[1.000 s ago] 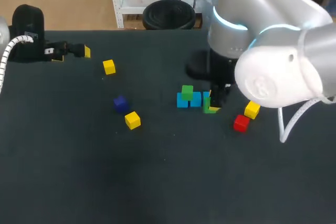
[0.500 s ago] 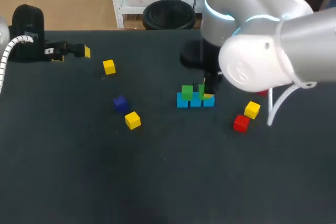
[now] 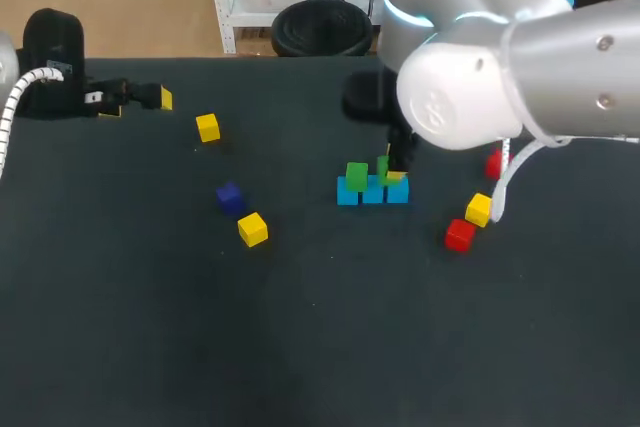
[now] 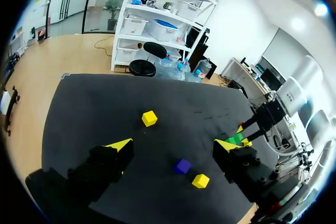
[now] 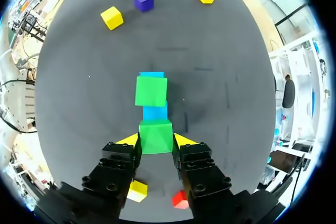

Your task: Place the blue cubes, place green cubes on the blue cubes, place the yellow cubes on the green cubes, then place the red cubes on the yellow cubes, and place purple cube on the red cubes.

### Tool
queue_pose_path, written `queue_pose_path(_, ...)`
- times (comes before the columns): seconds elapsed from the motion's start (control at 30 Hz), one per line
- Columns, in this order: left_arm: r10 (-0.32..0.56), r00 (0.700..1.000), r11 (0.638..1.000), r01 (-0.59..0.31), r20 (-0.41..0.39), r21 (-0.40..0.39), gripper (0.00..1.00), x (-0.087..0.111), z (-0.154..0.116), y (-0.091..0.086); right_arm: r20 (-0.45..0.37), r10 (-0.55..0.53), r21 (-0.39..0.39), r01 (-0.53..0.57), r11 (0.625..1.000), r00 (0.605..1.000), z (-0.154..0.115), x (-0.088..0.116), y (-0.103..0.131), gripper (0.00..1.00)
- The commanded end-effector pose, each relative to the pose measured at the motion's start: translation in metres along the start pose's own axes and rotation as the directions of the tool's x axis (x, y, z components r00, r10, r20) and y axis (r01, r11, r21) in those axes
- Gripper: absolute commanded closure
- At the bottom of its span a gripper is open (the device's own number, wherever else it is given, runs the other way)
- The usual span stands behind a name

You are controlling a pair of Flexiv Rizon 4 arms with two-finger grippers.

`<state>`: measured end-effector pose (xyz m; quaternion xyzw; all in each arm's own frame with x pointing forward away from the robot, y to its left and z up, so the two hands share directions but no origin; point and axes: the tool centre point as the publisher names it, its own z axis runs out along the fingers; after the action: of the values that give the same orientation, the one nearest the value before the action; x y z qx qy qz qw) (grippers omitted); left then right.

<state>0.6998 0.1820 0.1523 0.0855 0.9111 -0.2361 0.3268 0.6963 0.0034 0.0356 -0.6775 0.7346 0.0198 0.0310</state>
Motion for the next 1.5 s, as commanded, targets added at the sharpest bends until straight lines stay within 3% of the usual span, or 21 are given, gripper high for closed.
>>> queue_pose_path(0.03,0.002,1.000,1.000,-0.002,0.006,0.011,0.00,0.0010,0.0004,0.0025,0.000,0.002,-0.003,-0.002,1.000,1.000,0.0003,0.0024,-0.0022,1.00)
queue_pose_path(1.5,0.002,1.000,1.000,-0.002,0.006,0.011,0.00,0.0010,0.0004,0.0025,-0.006,-0.002,-0.016,0.001,1.000,1.000,0.0096,0.0021,0.0033,1.00)
